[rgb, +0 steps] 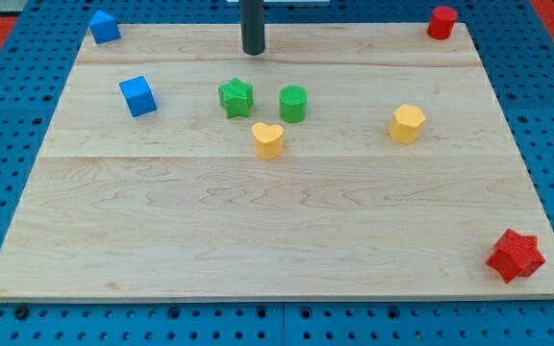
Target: Slide the blue cube a bit down and left
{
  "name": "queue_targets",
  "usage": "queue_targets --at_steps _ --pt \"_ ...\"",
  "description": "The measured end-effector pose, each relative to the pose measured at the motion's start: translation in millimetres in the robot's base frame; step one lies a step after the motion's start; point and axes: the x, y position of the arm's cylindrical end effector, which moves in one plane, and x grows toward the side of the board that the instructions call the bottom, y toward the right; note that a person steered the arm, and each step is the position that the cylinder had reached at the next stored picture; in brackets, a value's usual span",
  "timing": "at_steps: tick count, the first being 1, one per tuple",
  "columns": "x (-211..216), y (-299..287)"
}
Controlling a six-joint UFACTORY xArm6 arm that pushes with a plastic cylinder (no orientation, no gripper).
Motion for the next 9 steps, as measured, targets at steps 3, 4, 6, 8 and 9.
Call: queue_targets --at_steps 3,4,6,8,9 --pt "43.3 -68.9" --pt "50.6 -120.0" --pt "128.0 -159.6" --pt "84.1 -120.8" --pt "80.0 -139.2"
